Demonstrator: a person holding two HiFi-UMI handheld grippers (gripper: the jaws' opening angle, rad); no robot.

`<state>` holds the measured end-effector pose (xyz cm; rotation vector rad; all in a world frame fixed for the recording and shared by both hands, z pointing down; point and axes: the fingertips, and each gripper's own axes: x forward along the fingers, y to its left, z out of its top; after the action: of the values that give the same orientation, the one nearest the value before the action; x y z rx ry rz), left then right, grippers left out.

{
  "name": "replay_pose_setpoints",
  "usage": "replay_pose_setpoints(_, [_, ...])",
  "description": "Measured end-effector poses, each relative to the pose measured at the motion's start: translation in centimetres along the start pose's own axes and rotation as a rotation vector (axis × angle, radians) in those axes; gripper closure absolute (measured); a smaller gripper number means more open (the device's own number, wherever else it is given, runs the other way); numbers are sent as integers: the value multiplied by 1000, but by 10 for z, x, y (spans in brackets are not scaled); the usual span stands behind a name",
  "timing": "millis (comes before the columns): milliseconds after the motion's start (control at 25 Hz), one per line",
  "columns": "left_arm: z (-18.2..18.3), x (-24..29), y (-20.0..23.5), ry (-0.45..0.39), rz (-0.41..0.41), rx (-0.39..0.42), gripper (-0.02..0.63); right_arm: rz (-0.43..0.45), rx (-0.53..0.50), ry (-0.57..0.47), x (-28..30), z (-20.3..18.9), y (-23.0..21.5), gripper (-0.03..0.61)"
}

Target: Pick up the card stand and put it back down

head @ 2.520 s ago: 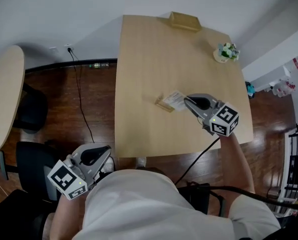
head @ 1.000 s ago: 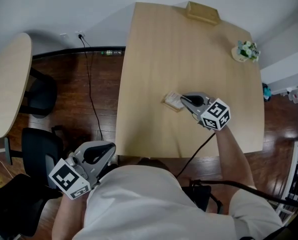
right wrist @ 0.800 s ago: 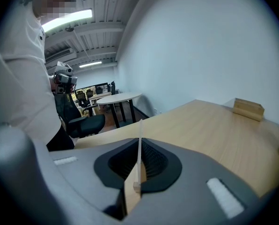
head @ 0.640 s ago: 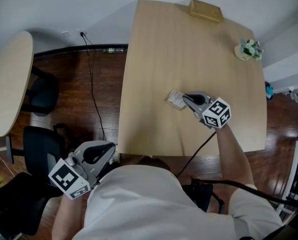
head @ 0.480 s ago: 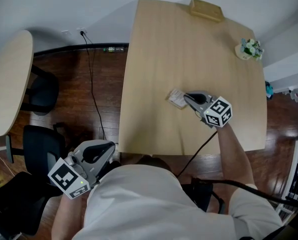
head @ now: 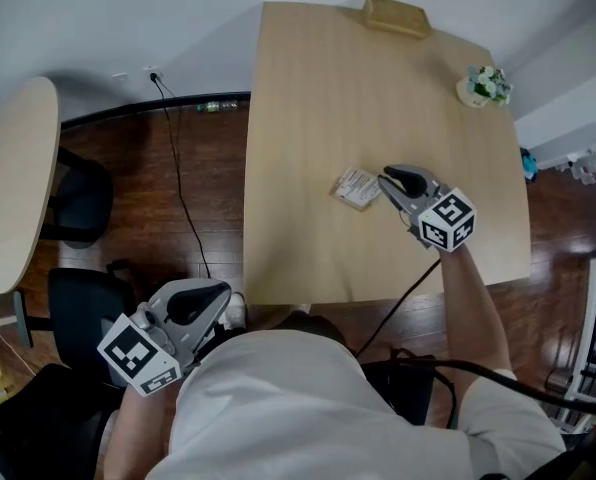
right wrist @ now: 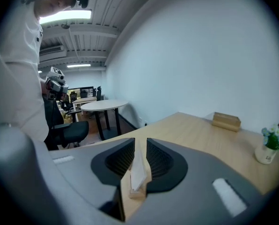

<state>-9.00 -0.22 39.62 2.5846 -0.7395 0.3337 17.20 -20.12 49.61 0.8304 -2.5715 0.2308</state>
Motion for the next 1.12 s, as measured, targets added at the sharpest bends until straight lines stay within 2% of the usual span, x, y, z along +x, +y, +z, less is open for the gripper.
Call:
replay_pose_setpoints(160, [5, -7, 3, -7, -52, 34, 611, -98, 5, -52, -29, 21, 18, 488])
replay_pose_setpoints(320, [5, -17, 0, -16, -117, 76, 611, -189, 43, -94, -65, 29, 58, 483])
replay_pose_setpoints(520, [5, -26, -2, -23, -201, 123, 609, -280, 86, -105, -104, 22, 125, 483])
replay_pose_setpoints(800, [-11, -38, -16, 11, -311, 144, 610, -407, 212, -113, -147, 0, 220, 483])
replay_pose_setpoints(960, [-20, -41, -24, 28, -371, 164, 611, -482, 257, -129, -163, -9, 260, 488])
replay_pose_setpoints(1120, [-23, -42, -33, 40, -418, 179, 611, -517, 281, -135, -168, -12, 287, 495])
